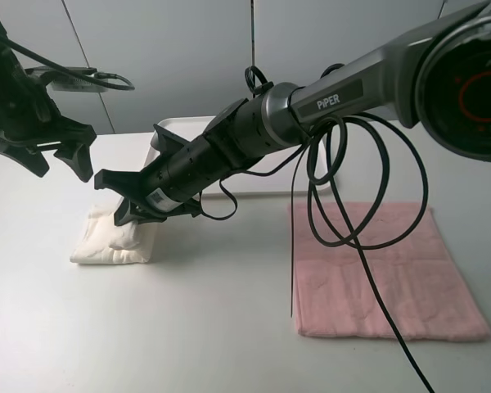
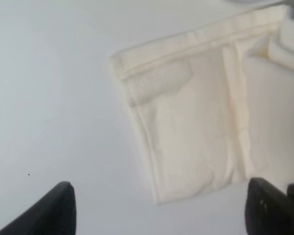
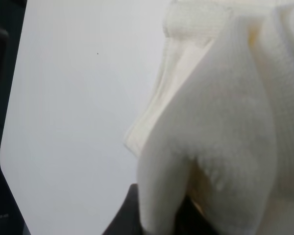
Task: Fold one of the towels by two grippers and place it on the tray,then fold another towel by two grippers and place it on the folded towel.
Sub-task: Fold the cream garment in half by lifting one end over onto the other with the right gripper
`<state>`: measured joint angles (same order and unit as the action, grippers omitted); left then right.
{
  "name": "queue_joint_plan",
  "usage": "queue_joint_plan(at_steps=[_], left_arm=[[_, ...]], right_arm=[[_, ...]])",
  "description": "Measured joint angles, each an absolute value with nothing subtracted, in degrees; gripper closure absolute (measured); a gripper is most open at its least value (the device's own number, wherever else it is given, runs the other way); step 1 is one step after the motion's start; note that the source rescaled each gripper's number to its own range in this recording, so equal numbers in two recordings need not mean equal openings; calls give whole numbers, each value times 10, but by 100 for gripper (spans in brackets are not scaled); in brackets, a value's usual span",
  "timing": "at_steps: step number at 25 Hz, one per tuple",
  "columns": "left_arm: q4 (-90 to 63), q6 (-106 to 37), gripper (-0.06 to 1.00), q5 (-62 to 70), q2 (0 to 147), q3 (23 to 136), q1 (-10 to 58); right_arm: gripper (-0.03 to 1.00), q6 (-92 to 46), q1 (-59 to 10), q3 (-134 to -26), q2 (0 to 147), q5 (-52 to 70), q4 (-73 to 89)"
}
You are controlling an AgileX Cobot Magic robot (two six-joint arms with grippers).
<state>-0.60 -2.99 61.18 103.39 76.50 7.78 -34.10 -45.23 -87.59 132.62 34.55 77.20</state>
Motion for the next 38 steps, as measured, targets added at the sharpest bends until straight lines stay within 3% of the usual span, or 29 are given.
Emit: queue_joint_plan(at_steps=[5,10,21,29,35,38], left_arm=[[-6,-31,4,625,1033,772,78],[-12,-34,4,626,1033,772,78],[-24,-46,4,641,1030,772,78],[-29,-49,4,643,1012,772,78],[-29,-51,4,644,1006,772,78],[-29,-52,4,646,1006,772,78]], right_arm=[[90,-332,-453,-876,1326,342,779],[64,-336,-466,-876,1326,326,815],[63,-432,-521,-876,1326,243,934],[20,-523,-525,-876,1326,238,997],[17,-515,-522,-876,1326,243,991],[17,-445,-506,-876,1326,256,914]])
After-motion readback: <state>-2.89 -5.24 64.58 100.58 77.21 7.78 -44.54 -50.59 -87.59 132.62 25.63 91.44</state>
